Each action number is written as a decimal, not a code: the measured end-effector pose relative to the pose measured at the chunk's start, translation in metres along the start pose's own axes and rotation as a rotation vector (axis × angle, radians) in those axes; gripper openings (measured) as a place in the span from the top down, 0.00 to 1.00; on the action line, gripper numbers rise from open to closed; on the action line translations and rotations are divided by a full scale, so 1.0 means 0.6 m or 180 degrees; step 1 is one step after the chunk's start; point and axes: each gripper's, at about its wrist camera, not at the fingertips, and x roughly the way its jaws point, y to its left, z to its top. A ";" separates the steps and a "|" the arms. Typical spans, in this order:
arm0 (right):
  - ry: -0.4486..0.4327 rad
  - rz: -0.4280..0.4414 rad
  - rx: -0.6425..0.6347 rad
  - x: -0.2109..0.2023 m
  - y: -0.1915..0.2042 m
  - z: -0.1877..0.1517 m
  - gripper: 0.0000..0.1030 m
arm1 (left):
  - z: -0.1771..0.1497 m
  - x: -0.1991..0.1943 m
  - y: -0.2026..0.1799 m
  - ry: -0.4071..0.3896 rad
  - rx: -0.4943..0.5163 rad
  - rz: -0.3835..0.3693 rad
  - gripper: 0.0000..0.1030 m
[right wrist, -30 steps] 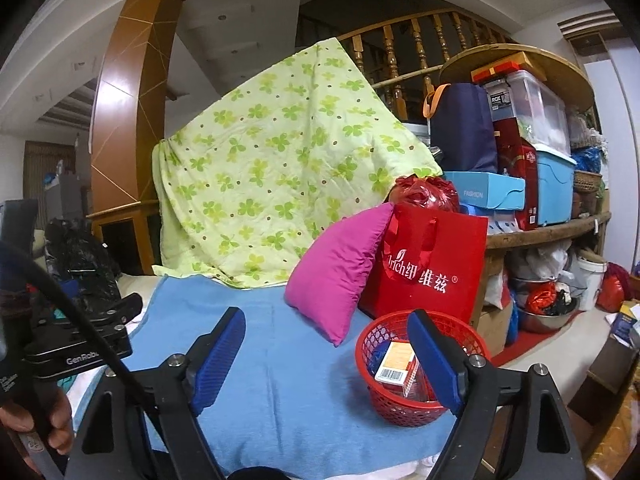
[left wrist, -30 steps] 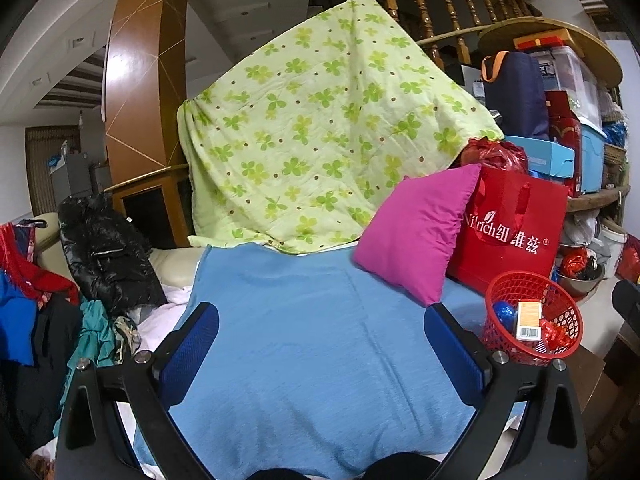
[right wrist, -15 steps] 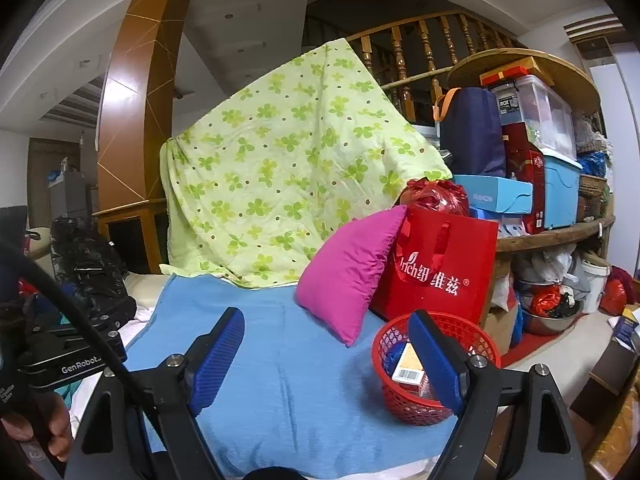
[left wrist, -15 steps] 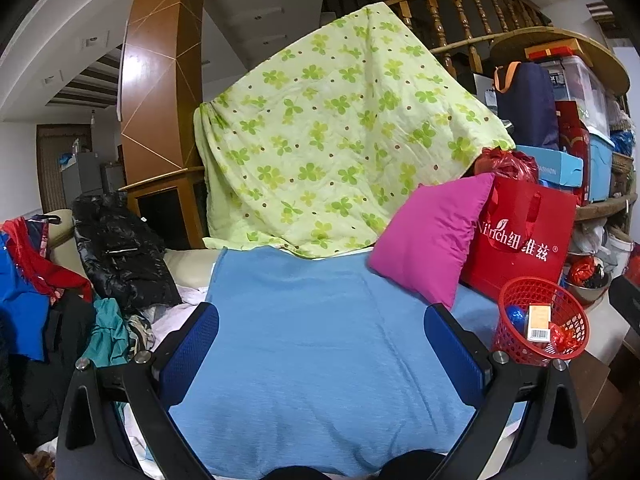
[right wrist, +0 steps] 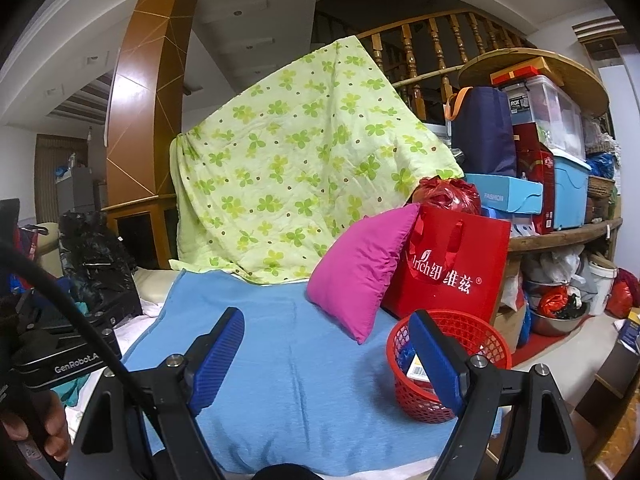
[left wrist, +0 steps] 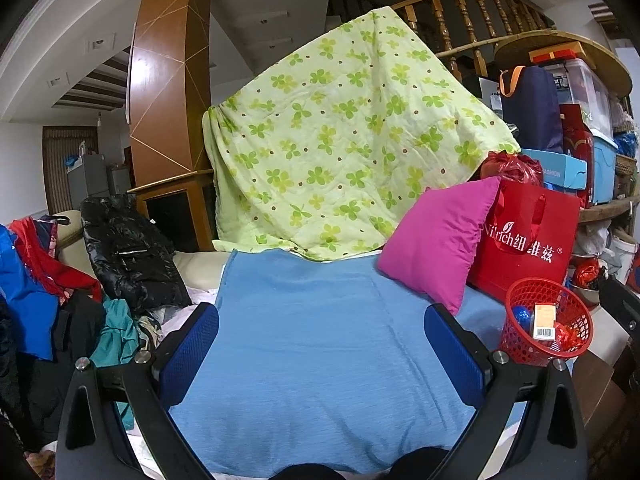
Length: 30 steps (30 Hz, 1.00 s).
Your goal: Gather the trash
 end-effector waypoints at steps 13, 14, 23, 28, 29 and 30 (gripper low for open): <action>0.0006 0.0029 0.0012 -0.004 0.010 0.003 0.16 | 0.000 -0.010 0.002 0.0014 0.0018 -0.0005 0.01; 0.0006 0.0029 0.0011 -0.004 0.011 0.003 0.16 | 0.000 -0.010 0.001 0.0011 0.0018 -0.0004 0.01; 0.0006 0.0070 0.0002 -0.004 0.020 0.006 0.16 | -0.001 -0.017 0.004 0.0005 0.0009 -0.0003 0.01; 0.0006 0.0077 0.0005 -0.003 0.023 0.007 0.16 | -0.001 -0.017 0.007 0.0010 0.0011 -0.0007 0.01; 0.0004 0.0075 0.0003 -0.003 0.023 0.007 0.16 | -0.001 -0.018 0.007 0.0011 0.0012 -0.0006 0.01; 0.0002 0.0073 0.0001 -0.003 0.023 0.007 0.16 | -0.001 -0.018 0.006 0.0009 0.0012 -0.0002 0.01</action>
